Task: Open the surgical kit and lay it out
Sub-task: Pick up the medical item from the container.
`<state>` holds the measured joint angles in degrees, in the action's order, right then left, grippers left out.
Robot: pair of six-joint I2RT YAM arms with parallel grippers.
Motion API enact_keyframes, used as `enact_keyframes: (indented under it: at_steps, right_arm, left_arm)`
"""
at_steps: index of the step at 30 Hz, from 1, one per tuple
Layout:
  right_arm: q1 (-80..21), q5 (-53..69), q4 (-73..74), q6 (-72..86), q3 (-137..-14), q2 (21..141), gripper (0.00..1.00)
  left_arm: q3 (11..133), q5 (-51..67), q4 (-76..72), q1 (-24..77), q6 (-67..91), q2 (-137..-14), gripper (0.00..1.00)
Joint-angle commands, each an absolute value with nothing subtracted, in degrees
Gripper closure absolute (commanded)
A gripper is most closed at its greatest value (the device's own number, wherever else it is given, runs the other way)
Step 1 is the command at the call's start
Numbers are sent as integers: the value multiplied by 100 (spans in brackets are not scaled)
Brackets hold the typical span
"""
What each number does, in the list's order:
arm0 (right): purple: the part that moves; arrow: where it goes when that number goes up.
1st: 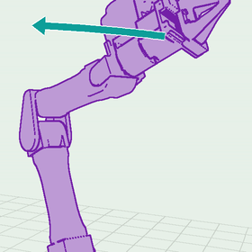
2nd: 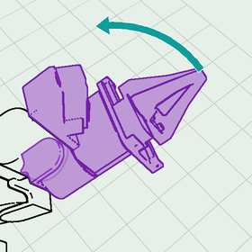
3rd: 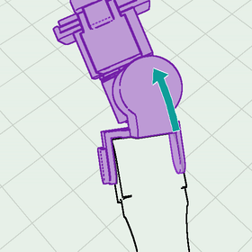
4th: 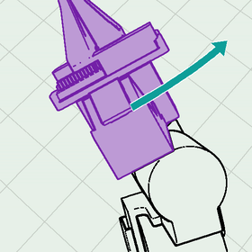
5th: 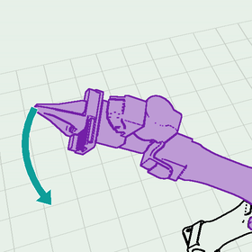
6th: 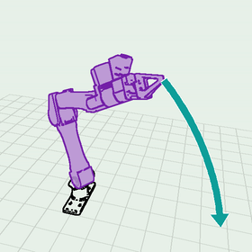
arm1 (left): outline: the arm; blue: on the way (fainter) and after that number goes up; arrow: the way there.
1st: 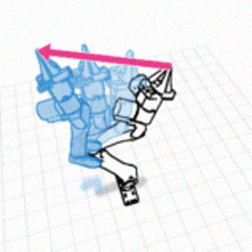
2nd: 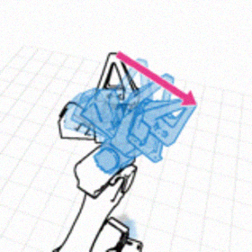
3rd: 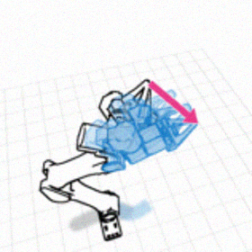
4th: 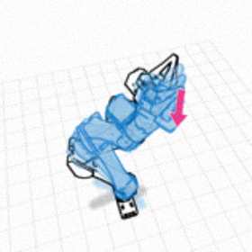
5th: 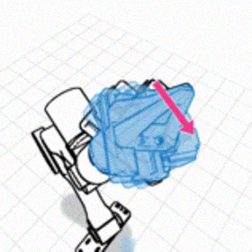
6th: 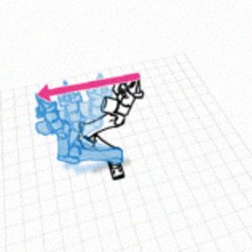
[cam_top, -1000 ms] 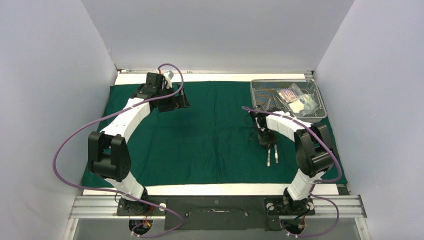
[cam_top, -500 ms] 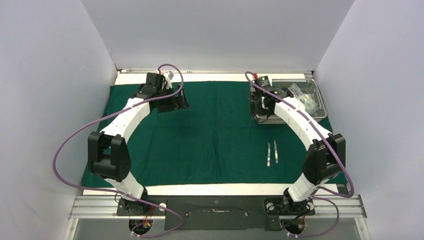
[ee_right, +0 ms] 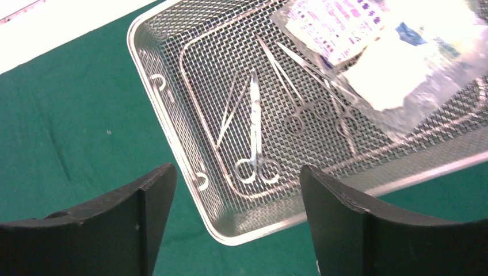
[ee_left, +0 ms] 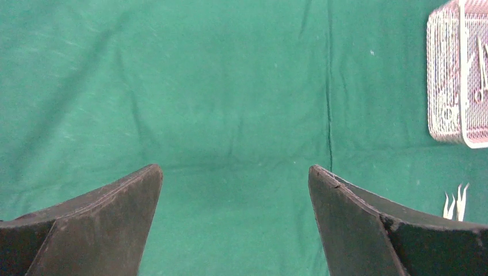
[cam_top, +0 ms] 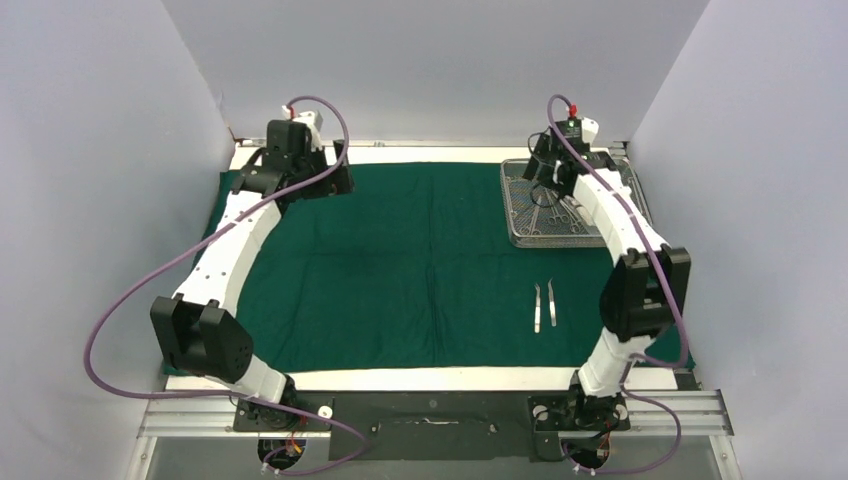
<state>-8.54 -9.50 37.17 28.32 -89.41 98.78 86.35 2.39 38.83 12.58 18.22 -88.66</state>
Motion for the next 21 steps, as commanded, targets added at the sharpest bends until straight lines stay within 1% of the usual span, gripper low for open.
enact_keyframes:
  at_steps: [1, 3, 6, 10, 14, 21]
  right_arm:
    - [-923, -883, 3734, 3223, -9634, 10694, 31]
    - [-904, -1152, 3945, 3607, -9894, 11024, 41]
    - [-879, -1268, 3954, 3930, -10072, 11410, 49]
    - [-870, -1430, 3754, 4208, -10082, 11786, 52]
    - [-868, -1288, 3475, 4179, -10175, 12224, 61]
    - [-870, -1274, 3422, 4096, -10491, 12727, 62]
  left_arm:
    - [9201, -487, 4371, 1128, 1635, -8484, 4]
    - [9297, -513, 4470, 1090, 1635, -8394, 4]
    - [9357, -401, 4491, 1080, 1642, -8280, 4]
    - [9325, -263, 4470, 1080, 1642, -8254, 4]
    - [9201, -190, 4373, 1073, 1670, -8254, 4]
    - [9088, -82, 4243, 1081, 1726, -8331, 4]
